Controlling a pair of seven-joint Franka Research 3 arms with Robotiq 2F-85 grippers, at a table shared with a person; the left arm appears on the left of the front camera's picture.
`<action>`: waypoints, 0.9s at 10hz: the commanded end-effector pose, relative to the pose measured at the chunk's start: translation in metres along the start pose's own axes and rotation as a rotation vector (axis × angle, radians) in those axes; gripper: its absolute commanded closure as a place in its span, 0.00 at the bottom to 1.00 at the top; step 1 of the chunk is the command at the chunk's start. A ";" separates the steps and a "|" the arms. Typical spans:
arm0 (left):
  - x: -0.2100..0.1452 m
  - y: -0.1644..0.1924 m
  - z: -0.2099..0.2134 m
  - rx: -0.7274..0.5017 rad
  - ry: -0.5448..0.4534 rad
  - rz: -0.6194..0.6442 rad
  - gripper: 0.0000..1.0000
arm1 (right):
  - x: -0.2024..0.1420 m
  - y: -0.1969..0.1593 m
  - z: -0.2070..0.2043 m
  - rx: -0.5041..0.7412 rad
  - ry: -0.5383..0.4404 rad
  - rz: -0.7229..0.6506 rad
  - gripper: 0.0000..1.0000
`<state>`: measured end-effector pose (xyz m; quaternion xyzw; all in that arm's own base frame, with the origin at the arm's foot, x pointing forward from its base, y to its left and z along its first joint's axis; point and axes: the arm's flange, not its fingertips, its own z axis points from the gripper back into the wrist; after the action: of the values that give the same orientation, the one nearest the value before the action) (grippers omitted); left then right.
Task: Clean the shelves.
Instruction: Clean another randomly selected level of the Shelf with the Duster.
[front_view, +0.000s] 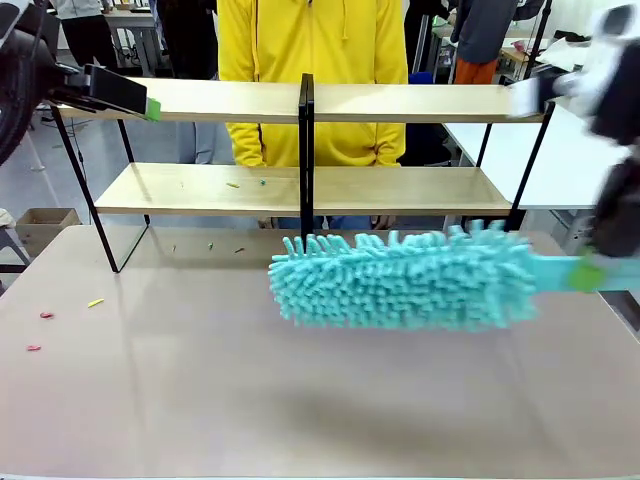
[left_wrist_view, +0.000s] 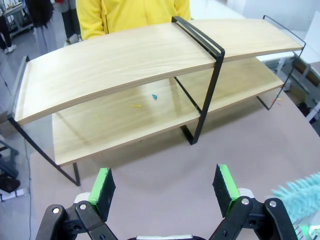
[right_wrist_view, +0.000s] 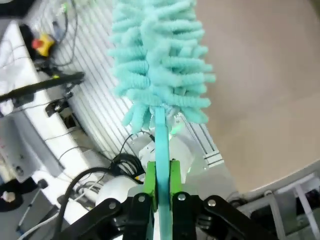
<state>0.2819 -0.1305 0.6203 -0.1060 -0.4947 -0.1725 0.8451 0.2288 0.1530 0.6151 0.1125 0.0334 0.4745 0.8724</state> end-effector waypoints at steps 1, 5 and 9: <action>0.000 0.000 0.000 0.003 -0.004 0.001 0.00 | 0.067 0.007 -0.011 -0.029 -0.051 -0.100 0.88; 0.000 0.000 0.000 0.003 -0.004 0.001 0.00 | 0.101 0.024 -0.043 -0.111 -0.009 -0.093 0.88; 0.000 0.000 0.000 0.003 -0.004 0.001 0.00 | 0.175 0.021 -0.089 -0.251 -0.069 -0.356 0.88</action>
<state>0.2819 -0.1305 0.6203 -0.1060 -0.4947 -0.1725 0.8452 0.2757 0.2954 0.5662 0.0266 -0.0198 0.3389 0.9402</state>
